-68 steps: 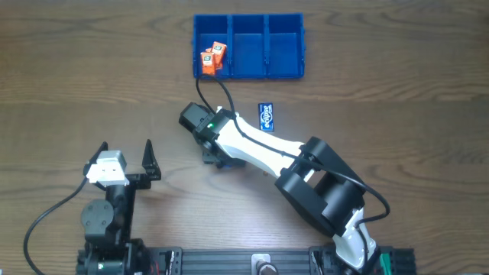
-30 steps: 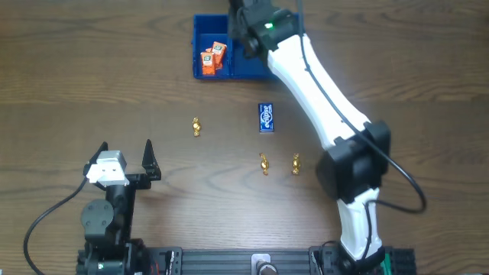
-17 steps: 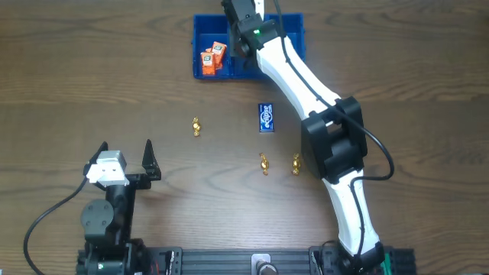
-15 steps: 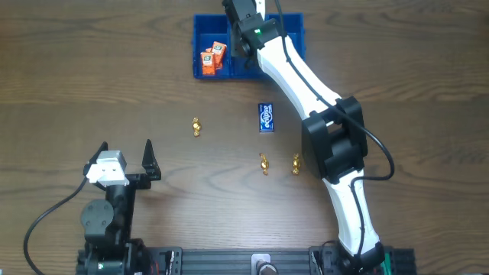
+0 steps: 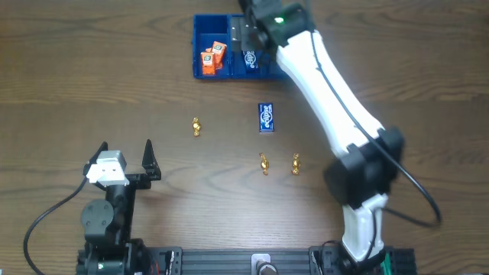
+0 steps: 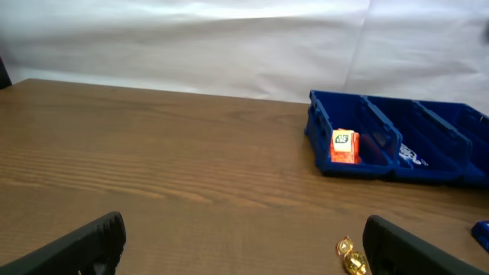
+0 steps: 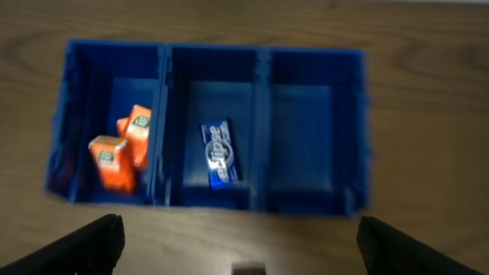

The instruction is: Sort Candies Into Trays

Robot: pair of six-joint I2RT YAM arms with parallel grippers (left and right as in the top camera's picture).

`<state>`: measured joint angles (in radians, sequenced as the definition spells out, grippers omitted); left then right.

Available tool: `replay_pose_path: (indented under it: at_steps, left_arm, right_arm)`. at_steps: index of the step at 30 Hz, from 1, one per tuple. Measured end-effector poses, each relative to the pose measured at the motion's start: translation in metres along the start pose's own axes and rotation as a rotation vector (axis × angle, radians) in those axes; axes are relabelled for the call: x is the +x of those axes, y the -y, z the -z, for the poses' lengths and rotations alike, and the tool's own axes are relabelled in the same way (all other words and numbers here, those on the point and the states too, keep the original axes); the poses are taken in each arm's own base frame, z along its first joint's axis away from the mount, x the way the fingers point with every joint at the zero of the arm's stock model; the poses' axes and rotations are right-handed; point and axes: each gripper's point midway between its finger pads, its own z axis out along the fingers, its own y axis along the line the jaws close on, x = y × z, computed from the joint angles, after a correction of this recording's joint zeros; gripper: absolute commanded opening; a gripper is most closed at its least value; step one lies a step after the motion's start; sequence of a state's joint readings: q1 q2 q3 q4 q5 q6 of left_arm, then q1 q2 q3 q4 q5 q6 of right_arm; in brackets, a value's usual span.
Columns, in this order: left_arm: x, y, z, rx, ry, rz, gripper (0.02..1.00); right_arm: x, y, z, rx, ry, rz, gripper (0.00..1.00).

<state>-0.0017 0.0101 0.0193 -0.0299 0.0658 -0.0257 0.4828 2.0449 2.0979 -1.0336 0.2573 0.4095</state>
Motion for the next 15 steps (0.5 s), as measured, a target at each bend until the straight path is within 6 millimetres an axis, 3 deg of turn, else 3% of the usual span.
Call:
replay_pose_path:
  at_steps: [2, 4, 6, 11, 15]
  left_arm:
    - [0.0, 0.0, 0.0, 0.0, 0.0, 0.0, 0.998]
    - [0.0, 0.0, 0.0, 0.0, 0.0, 0.0, 0.998]
    - [0.0, 0.0, 0.0, 0.0, -0.001, 0.0, 0.998]
    - [0.0, 0.0, 0.0, 0.0, -0.001, 0.0, 0.998]
    - [0.0, 0.0, 0.0, 0.0, 0.0, 0.0, 0.998]
  right_arm:
    - [0.007, 0.006, 0.021, -0.008, 0.012, -0.008, 0.998]
    - [0.031, 0.014, 0.029, -0.011, -0.019, -0.016, 1.0]
    - [0.066, 0.016, 0.014, -0.006, -0.098, -0.021, 1.0]
    - [0.171, 0.015, -0.051, 0.02, -0.327, 0.013, 1.0]
    - [0.199, 0.011, -0.058, 0.016, -0.378, 0.021, 0.996]
